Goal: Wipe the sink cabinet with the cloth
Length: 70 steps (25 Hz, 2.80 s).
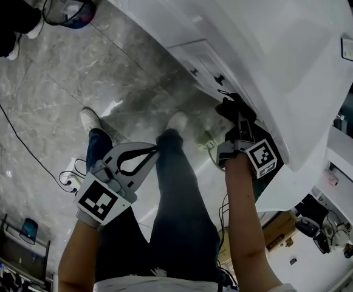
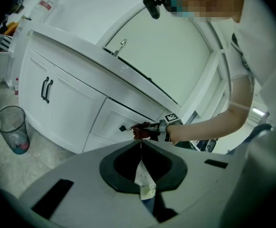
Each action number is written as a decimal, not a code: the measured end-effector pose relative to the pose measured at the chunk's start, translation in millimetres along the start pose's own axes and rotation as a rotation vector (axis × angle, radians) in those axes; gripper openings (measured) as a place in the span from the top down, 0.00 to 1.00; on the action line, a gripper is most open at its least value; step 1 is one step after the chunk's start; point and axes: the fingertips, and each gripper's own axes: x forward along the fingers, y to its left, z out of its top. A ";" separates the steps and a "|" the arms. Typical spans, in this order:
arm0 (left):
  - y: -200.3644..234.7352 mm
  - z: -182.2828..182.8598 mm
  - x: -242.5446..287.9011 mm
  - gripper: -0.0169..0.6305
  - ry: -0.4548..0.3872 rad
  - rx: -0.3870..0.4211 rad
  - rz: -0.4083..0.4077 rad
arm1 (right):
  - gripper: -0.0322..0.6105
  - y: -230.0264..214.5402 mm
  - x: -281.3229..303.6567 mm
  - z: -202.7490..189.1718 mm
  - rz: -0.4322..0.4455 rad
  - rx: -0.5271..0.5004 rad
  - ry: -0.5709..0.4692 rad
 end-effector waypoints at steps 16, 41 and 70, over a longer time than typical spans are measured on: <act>3.6 -4.5 -5.3 0.95 -0.030 -0.020 -0.005 | 0.73 24.6 21.5 -5.4 0.050 0.094 -0.034; 81.9 2.8 -65.4 0.95 -0.081 -0.074 0.098 | 0.73 122.9 108.3 -51.2 0.106 0.077 0.008; 98.6 -22.8 -30.6 0.95 -0.030 0.024 0.094 | 0.73 74.9 152.3 -83.9 0.171 0.026 -0.020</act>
